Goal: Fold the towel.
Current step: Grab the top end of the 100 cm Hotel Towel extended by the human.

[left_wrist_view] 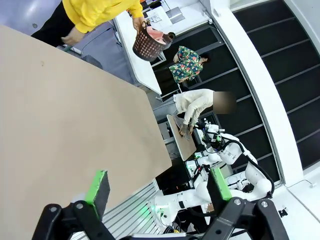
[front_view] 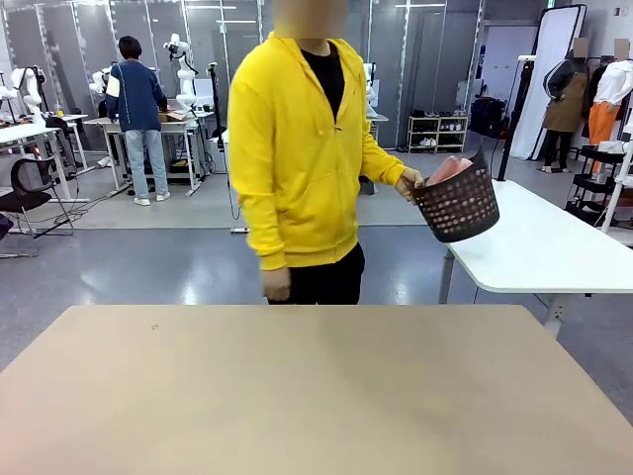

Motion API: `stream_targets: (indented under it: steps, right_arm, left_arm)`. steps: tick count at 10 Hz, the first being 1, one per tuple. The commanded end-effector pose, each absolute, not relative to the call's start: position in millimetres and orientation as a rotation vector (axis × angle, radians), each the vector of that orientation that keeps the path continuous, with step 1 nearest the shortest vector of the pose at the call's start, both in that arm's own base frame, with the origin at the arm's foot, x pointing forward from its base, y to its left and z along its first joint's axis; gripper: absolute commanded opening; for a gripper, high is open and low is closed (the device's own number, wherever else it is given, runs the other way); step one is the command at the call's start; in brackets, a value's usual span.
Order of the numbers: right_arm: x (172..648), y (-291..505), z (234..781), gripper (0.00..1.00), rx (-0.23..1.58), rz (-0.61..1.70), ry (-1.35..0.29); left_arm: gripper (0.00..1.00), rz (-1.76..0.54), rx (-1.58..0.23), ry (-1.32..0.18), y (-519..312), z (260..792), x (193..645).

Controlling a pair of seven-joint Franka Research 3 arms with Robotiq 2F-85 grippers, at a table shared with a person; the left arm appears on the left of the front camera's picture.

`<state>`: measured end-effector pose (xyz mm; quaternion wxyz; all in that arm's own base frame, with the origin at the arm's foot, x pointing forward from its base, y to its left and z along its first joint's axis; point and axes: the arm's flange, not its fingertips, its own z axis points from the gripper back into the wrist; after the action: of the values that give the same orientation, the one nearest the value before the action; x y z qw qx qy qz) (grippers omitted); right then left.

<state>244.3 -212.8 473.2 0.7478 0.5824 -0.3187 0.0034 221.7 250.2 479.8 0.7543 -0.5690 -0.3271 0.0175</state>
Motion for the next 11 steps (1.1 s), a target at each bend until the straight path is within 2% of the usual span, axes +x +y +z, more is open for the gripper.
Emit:
stream_targets:
  steps: [1,11]
  right_arm:
    - [243.7,-212.5,473.6,1.00,1.280,0.011,-0.700]
    - [243.7,-212.5,473.6,1.00,1.280,0.011,-0.700]
  left_arm:
    - [1.00,0.036,-1.250,-0.721,252.6,482.8,222.5]
    - [1.00,0.036,-1.250,-0.721,252.6,482.8,222.5]
